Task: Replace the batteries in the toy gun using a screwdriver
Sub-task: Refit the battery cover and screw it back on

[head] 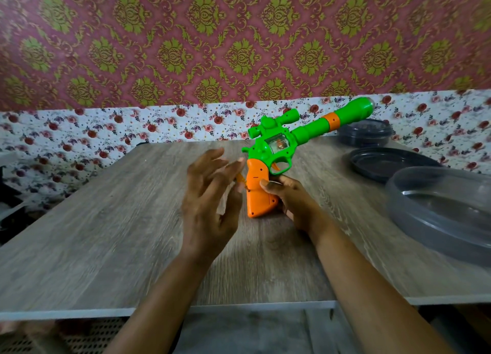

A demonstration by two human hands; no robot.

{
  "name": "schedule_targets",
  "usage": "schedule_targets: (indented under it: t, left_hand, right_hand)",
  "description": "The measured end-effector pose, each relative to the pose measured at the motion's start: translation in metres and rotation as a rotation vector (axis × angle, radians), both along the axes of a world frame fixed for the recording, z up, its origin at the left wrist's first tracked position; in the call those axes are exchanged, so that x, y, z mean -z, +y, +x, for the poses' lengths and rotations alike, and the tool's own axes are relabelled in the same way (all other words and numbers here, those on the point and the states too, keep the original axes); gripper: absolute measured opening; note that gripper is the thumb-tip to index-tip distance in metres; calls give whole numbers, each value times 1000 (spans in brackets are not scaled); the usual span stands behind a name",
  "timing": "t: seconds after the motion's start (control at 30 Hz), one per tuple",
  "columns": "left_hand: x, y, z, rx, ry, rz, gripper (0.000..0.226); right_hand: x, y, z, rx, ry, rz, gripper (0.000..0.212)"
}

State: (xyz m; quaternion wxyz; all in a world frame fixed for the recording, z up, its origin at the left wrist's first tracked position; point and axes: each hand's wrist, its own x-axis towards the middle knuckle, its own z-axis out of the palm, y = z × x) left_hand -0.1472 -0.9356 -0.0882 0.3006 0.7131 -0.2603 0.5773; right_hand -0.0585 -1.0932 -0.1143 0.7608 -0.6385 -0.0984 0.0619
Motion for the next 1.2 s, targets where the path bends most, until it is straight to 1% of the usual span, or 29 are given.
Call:
schedule_targets:
  t: [0.1,0.23,0.3,0.4,0.53,0.67,0.87,1.0,1.1,1.2]
  left_hand:
    - [-1,1,1,-1,-13,-39,24]
    - [0,1,2,-14,21,-26,35]
    - [0,1,1,-1,37,-15,36]
    - [0,0,0,13,23,1,29]
    - [0,2,1,29,6,-67,13]
    - [-1,0,-1,26,60,-114,24]
    - [-1,-1,-2,96,136,-50,32]
    - [-2,2,1,99,76,-98,22]
    - [-1,3,2,80,104,-170,29]
    - [-2,2,0,58,109,-134,33]
  right_hand:
    - [1,0,0,-2,-3,9,32]
    - [1,0,1,-10,-8,15,30]
    - [0,1,0,-8,-14,38,26]
    - [0,1,0,-17,-24,50,24]
    - [1,1,0,-10,-22,39,28]
    - [-2,2,0,4,-3,33,28]
    - [-1,0,-1,-14,-16,30,18]
    - [-2,0,-2,-9,-24,15,24]
    - [-2,0,-1,5,-13,-4,28]
    - [-2,1,-1,5,-8,7,28]
